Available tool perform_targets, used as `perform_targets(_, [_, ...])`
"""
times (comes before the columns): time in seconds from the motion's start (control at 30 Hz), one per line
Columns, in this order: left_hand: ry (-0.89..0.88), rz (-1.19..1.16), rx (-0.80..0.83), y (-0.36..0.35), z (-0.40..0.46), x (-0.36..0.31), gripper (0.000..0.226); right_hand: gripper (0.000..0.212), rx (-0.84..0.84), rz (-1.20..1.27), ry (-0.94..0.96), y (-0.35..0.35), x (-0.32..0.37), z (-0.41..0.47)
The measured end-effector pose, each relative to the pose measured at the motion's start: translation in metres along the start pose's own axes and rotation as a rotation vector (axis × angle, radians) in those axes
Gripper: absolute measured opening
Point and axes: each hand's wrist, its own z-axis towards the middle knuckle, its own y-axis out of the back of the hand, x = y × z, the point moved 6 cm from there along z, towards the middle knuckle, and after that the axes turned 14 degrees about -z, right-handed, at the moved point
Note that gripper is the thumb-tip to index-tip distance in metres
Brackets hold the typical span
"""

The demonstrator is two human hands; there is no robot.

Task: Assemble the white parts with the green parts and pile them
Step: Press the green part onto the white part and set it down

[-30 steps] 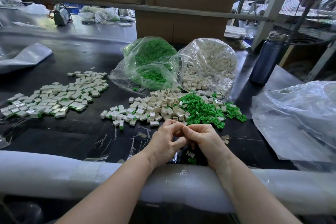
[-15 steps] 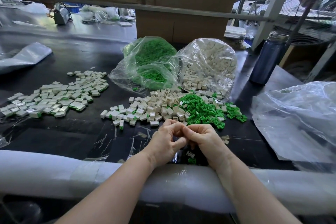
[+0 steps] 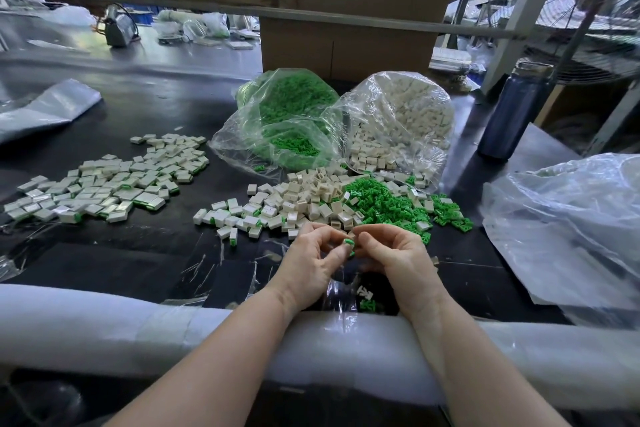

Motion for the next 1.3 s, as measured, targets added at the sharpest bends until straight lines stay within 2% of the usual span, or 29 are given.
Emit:
perform_targets(0.43, [0.001,0.092,0.003,-0.002,0.001,0.003,0.006,0.017,-0.005,-0.369,0.102,-0.002,0.004,0.001])
perform_targets(0.6, [-0.008,0.054,-0.022,0.000,0.000,0.002,0.005,0.015,-0.035,-0.380,0.129,-0.001,0.008,0.000])
perform_targets(0.8, [0.033,-0.039,-0.255,0.017,-0.001,0.007,0.016,0.015,-0.257,-0.378,0.075,0.018,0.004,0.000])
perform_targets(0.93, [0.000,0.091,-0.461,0.032,-0.004,0.006,0.021,0.014,-0.371,-0.447,0.044,0.027,0.001,0.001])
perform_targets(1.0, [0.008,0.165,-0.511,0.037,-0.004,0.006,0.025,0.011,-0.405,-0.481,0.026,0.030,0.000,0.002])
perform_targets(1.17, [0.115,0.339,-0.417,0.029,-0.003,0.010,0.044,0.010,-0.437,-0.573,-0.003,0.033,-0.001,0.002])
perform_targets(1.3, [0.139,0.442,-0.357,0.023,-0.002,0.010,0.049,0.011,-0.423,-0.603,-0.020,0.032,-0.001,0.002])
